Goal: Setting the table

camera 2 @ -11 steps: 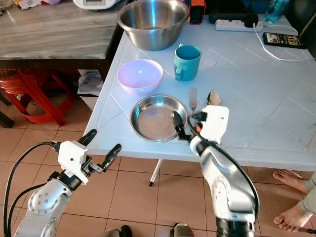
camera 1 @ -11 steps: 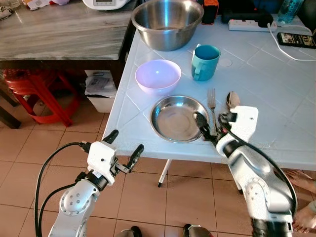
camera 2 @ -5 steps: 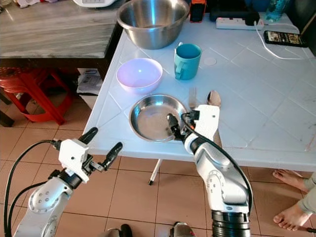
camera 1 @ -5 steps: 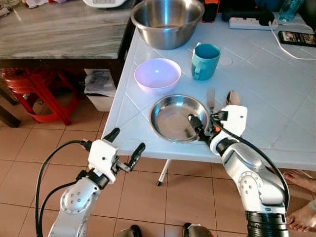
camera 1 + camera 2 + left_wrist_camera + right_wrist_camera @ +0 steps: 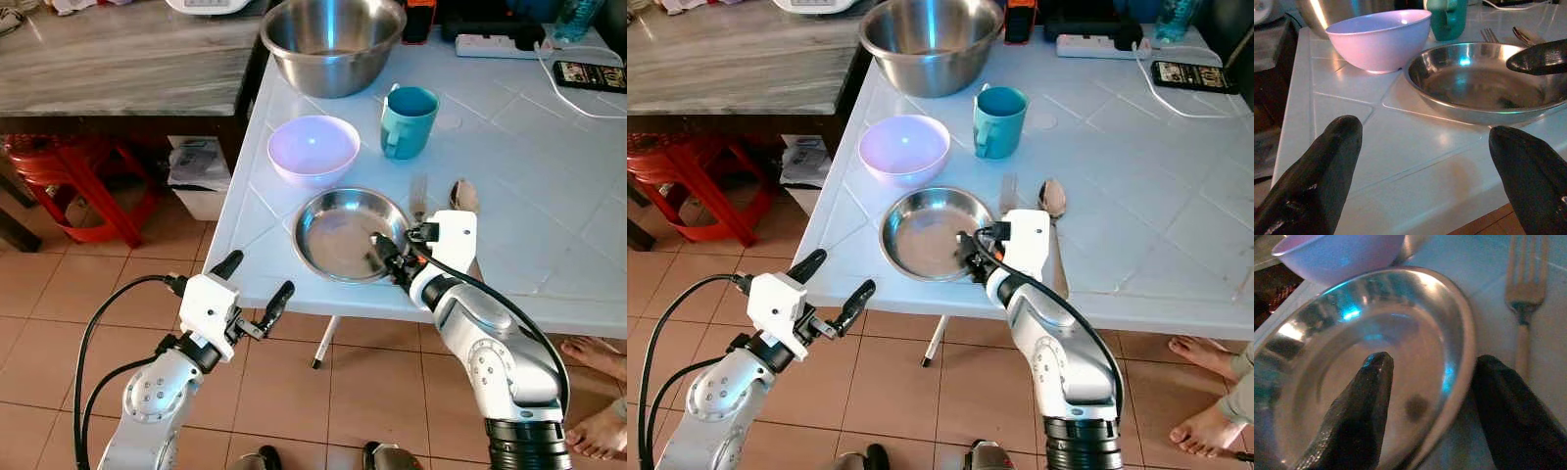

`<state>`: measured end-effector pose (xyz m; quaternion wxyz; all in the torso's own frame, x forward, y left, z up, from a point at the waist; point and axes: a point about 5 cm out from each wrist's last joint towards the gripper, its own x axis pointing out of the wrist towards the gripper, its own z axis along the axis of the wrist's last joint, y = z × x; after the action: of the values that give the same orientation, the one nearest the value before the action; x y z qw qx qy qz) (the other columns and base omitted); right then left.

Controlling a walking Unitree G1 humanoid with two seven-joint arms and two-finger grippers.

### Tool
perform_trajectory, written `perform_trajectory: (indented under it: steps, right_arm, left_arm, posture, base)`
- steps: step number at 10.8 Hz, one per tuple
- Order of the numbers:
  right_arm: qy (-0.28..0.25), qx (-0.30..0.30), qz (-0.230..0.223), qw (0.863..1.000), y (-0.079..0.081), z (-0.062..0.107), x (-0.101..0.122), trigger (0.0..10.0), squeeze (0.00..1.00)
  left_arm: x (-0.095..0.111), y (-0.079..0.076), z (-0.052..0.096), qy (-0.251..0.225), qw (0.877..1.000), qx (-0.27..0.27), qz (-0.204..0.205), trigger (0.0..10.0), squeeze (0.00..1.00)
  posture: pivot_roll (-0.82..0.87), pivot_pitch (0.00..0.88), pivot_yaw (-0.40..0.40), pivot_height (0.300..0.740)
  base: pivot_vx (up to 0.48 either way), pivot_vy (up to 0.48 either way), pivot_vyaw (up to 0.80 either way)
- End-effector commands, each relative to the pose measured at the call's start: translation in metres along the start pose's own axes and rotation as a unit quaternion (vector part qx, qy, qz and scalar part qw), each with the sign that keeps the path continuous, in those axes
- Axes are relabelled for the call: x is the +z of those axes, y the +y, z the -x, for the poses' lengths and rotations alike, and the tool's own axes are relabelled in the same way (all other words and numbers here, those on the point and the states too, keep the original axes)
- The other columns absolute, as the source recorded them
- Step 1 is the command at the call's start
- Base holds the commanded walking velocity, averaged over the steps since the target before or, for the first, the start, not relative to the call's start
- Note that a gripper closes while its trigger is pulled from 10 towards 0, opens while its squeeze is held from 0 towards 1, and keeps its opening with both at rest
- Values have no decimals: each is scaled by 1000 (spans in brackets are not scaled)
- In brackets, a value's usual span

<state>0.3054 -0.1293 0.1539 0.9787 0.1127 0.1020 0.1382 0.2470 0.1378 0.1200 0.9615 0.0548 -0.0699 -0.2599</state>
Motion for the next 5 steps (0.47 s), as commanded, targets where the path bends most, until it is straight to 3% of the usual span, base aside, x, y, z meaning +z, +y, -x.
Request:
perform_trajectory:
  steps: [1,5]
  right_arm:
    - [13,-9,-8,1000,-3,0,-5,0,0]
    - [23,-26,-26,999,-8,1,-9,0,0]
  left_arm:
    - [1,-1,1,0,1000,-5,0,10000,0]
    - [0,-4,0,0,999,-35,1,10000,0]
  posture:
    - [-111,215,72,740]
    - [-111,215,73,740]
  base:
    - [0,0,0]
    - [0,0,0]
